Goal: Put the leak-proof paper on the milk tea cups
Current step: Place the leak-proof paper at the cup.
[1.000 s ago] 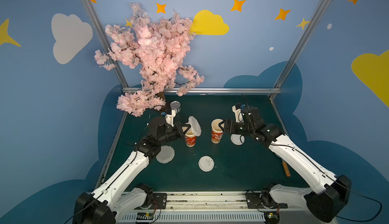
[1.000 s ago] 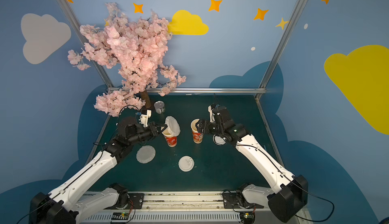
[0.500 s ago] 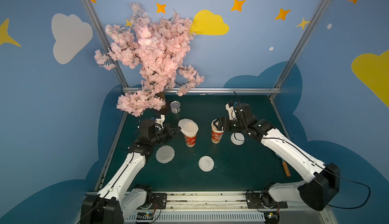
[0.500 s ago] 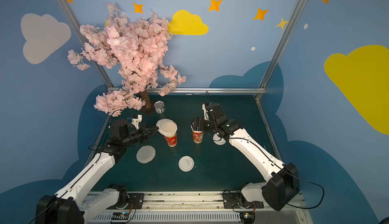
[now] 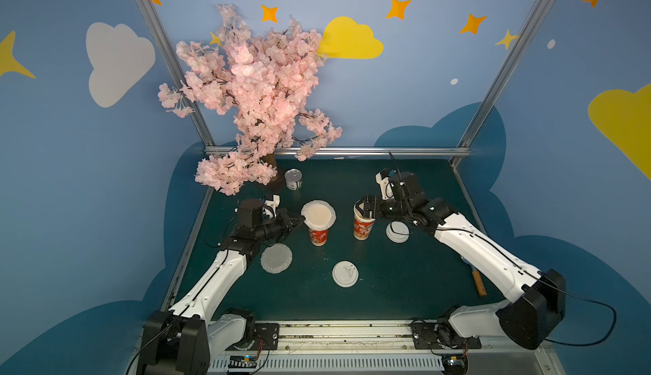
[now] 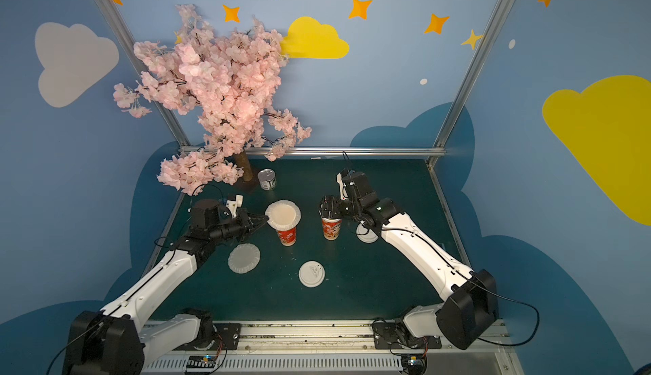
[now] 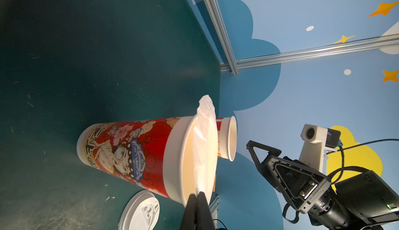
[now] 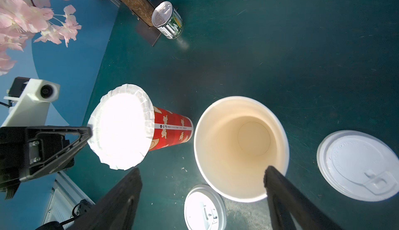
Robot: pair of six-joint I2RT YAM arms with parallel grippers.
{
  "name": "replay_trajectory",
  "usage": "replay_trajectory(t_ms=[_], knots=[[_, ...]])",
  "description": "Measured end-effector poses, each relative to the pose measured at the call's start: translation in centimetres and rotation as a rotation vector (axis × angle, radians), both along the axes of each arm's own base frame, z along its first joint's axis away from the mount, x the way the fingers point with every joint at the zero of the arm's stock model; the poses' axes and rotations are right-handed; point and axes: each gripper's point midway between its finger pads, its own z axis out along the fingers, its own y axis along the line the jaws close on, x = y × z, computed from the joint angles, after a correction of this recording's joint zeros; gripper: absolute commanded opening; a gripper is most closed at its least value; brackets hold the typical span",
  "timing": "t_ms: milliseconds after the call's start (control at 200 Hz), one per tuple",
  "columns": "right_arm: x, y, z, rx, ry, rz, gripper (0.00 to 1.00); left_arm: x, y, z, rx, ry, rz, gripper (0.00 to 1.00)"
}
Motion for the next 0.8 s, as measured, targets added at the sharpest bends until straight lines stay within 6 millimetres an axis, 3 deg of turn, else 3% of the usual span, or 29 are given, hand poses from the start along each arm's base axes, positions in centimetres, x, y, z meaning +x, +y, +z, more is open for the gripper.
replay_trajectory(t_ms=[801], knots=[[0.01,0.01,-0.02,-0.008,-0.005,-0.006,0.89,0.40,0.63,-0.94,0.024,0.014,0.014,0.05]])
